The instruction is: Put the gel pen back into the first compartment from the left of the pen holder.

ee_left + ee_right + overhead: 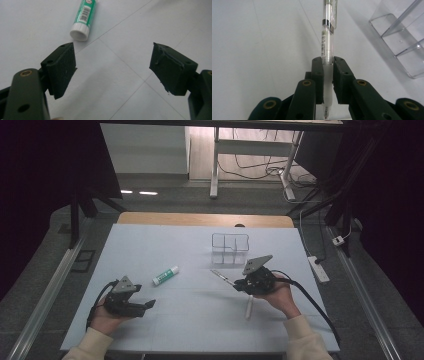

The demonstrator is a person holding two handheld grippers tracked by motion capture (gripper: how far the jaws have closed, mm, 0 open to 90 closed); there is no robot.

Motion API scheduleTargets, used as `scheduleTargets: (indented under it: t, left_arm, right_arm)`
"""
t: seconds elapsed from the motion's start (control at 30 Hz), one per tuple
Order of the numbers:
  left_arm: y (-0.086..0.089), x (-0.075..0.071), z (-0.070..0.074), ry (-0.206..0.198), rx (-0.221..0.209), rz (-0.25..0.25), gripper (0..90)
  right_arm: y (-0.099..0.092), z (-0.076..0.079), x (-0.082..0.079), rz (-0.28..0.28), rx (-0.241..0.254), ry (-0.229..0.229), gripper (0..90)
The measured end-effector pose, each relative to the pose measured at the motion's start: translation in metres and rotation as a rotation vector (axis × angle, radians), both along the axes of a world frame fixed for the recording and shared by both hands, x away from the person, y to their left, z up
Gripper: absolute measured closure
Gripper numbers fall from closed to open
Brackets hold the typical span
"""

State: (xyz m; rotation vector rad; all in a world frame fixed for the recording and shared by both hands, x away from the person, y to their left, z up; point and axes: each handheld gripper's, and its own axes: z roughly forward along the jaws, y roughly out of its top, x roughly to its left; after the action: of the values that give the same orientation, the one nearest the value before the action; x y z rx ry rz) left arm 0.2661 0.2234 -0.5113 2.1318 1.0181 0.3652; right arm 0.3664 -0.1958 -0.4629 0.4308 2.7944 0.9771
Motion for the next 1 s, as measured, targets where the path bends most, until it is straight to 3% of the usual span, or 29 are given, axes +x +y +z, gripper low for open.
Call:
scheduleTargets:
  t: [1.0]
  left_arm:
    - [-0.052,0.014,0.026,-0.089,0.073,-0.144,22.3]
  right_arm:
    - [0.008,-0.005,-0.007,-0.002,-0.003,0.024,78.9]
